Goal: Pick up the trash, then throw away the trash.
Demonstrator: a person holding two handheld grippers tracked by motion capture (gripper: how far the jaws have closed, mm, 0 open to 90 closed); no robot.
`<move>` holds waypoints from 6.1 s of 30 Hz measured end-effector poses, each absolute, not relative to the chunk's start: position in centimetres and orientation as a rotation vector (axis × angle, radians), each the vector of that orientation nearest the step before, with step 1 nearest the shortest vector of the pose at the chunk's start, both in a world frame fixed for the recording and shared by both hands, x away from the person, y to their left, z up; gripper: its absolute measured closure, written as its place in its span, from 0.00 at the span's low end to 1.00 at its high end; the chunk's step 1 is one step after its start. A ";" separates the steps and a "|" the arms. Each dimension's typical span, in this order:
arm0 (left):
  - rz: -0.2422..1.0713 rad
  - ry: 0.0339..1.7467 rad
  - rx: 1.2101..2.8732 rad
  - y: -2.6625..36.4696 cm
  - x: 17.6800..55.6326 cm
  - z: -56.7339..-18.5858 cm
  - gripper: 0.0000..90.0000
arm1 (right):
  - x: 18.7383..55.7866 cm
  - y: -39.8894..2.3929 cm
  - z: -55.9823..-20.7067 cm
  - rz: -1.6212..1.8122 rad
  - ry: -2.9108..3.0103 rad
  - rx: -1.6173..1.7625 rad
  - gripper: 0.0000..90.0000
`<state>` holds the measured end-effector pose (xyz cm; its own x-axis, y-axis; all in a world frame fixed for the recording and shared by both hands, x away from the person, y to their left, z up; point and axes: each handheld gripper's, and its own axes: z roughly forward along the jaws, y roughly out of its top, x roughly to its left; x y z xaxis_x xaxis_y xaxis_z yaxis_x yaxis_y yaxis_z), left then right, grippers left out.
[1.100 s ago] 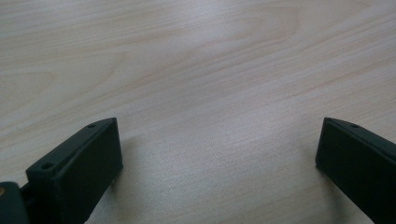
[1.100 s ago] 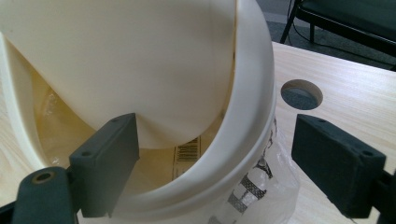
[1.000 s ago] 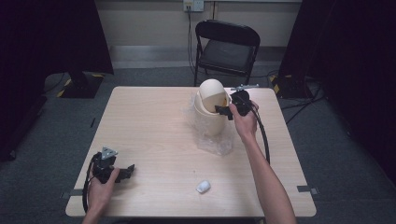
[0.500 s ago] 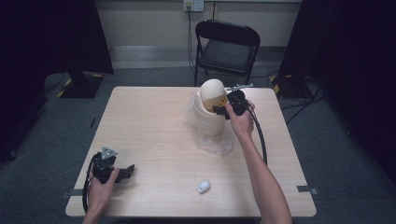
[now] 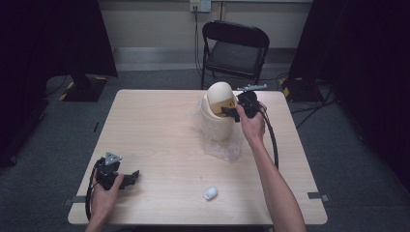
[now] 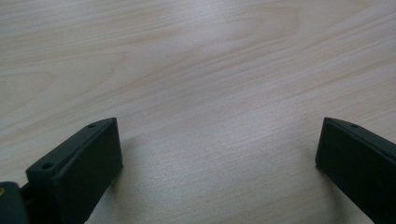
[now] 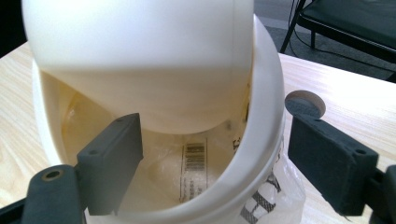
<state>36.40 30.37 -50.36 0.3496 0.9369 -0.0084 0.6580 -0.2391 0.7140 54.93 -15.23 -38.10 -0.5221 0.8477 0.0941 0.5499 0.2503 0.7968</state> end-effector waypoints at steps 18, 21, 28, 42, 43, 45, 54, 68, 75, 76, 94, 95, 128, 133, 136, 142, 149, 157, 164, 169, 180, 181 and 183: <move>0.573 1.386 1.987 30.4 36.4 -50.4 0.00 | 50.2 -17.9 -36.4 1.217 2.141 1.254 0.21; 0.573 1.386 1.988 30.4 36.4 -50.4 0.00 | 49.6 -18.0 -36.9 1.168 2.148 1.244 0.20; 0.573 1.386 1.988 30.4 36.4 -50.4 0.00 | 47.6 -17.7 -37.8 1.202 2.174 1.207 0.23; 0.573 1.386 1.987 30.4 36.4 -50.4 0.00 | 43.9 -16.6 -39.9 1.219 2.275 1.153 0.23; 0.573 1.385 1.988 30.4 36.4 -50.4 0.00 | 43.6 -16.4 -40.2 1.216 2.280 1.152 0.23; 0.573 1.386 1.988 30.4 36.4 -50.4 0.00 | 43.0 -16.2 -40.7 1.220 2.297 1.143 0.24; 0.573 1.386 1.988 30.4 36.4 -50.4 0.00 | 40.2 -14.7 -42.1 1.241 2.373 1.077 0.31; 0.572 1.385 1.988 30.4 36.4 -50.4 0.00 | 35.6 -13.2 -45.8 1.262 2.553 0.974 0.40; 0.572 1.385 1.988 30.4 36.4 -50.4 0.00 | 33.4 -12.2 -46.8 1.232 2.660 0.885 0.54; 0.572 1.385 1.988 30.4 36.4 -50.4 0.00 | 33.3 -12.2 -46.9 1.242 2.663 0.885 0.54; 0.573 1.385 1.988 30.4 36.4 -50.4 0.00 | 33.1 -11.8 -48.8 1.199 2.723 0.891 0.56; 0.572 1.385 1.988 30.4 36.4 -50.4 0.00 | 33.1 -11.8 -48.8 1.198 2.721 0.892 0.58; 0.572 1.385 1.988 30.4 36.4 -50.4 0.00 | 36.5 -13.7 -46.1 1.313 2.522 1.071 0.61; 0.572 1.385 1.988 30.4 36.4 -50.4 0.00 | 37.1 -14.0 -45.3 1.351 2.491 1.065 0.61; 0.572 1.385 1.988 30.4 36.4 -50.4 0.00 | 37.3 -14.2 -44.9 1.349 2.480 1.057 0.61; 0.572 1.385 1.988 30.4 36.4 -50.4 0.00 | 38.3 -14.6 -44.0 1.360 2.446 1.068 0.61; 0.572 1.385 1.988 30.4 36.4 -50.4 0.00 | 39.6 -14.6 -42.7 1.318 2.425 1.052 0.61; 0.572 1.386 1.987 30.4 36.4 -50.4 0.00 | 41.0 -15.1 -41.3 1.333 2.389 1.061 0.62; 0.573 1.386 1.988 30.4 36.4 -50.4 0.00 | 42.4 -15.5 -40.3 1.330 2.359 1.071 0.62; 0.572 1.385 1.988 30.4 36.4 -50.4 0.00 | 43.4 -15.6 -39.5 1.331 2.334 1.083 0.62; 0.573 1.385 1.988 30.4 36.4 -50.4 0.00 | 47.1 -15.4 -37.7 1.322 2.291 1.098 0.62; 0.572 1.385 1.988 30.4 36.4 -50.4 0.00 | 47.4 -15.4 -37.5 1.323 2.286 1.099 0.62; 0.572 1.385 1.988 30.4 36.4 -50.4 0.00 | 48.0 -15.4 -37.1 1.327 2.269 1.109 0.62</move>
<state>36.41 30.37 -50.35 0.3496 0.9369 -0.0081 0.6581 -0.2394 0.7138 48.04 -15.41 -37.14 -0.6628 0.7379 0.1275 0.4731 0.2806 0.8351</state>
